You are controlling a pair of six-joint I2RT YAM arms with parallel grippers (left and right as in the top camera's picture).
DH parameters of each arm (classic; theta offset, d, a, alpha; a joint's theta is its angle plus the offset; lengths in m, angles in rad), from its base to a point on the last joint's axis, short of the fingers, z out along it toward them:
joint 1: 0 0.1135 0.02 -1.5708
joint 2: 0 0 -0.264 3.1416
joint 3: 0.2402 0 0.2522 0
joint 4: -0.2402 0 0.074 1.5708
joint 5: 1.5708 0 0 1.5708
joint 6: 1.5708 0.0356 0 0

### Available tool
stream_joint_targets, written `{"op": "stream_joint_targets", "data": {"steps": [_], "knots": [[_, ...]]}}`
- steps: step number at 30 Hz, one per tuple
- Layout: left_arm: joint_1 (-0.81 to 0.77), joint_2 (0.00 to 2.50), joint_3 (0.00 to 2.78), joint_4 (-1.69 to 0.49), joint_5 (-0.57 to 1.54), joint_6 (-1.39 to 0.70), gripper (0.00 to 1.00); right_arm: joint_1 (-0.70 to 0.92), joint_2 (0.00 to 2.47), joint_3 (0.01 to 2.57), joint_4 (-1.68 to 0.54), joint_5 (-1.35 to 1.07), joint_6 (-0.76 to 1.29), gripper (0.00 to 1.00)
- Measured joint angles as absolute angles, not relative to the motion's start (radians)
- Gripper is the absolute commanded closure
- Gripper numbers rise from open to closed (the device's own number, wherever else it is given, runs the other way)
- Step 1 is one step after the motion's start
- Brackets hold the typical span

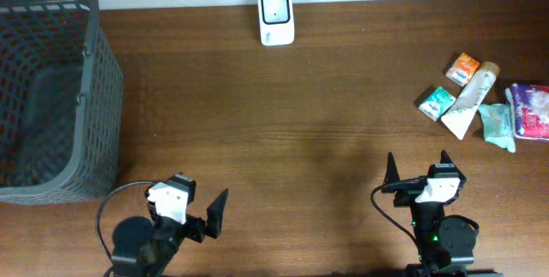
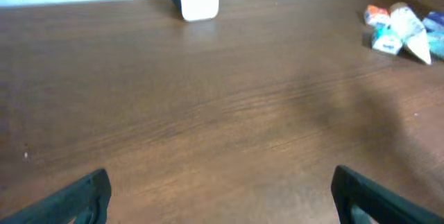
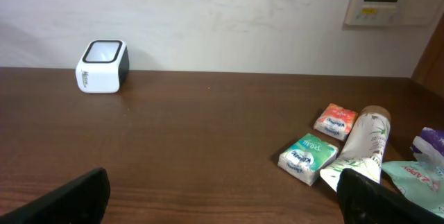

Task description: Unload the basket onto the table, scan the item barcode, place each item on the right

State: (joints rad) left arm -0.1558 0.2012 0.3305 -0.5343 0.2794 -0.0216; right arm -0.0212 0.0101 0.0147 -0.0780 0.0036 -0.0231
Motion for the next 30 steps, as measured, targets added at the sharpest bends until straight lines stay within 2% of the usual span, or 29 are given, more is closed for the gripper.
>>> {"op": "stream_joint_targets", "data": {"steps": [3, 7, 22, 30], "knots": [[-0.119, 0.079, 0.149, -0.244, 0.268, -0.019, 0.01, -0.021, 0.01, 0.015, -0.079, 0.004, -0.023, 0.01], [-0.048, 0.015, 0.03, -0.046, 0.262, -0.019, 0.01, -0.021, 0.01, 0.015, -0.078, 0.004, -0.023, 0.01], [0.043, 0.015, 0.017, -0.08, 0.042, -0.064, 0.01, -0.021, 0.01, 0.015, -0.078, 0.004, -0.023, 0.01], [0.046, 0.015, 0.017, -0.082, 0.021, -0.044, 0.01, -0.021, 0.01, 0.015, -0.078, 0.004, -0.024, 0.01]]}}
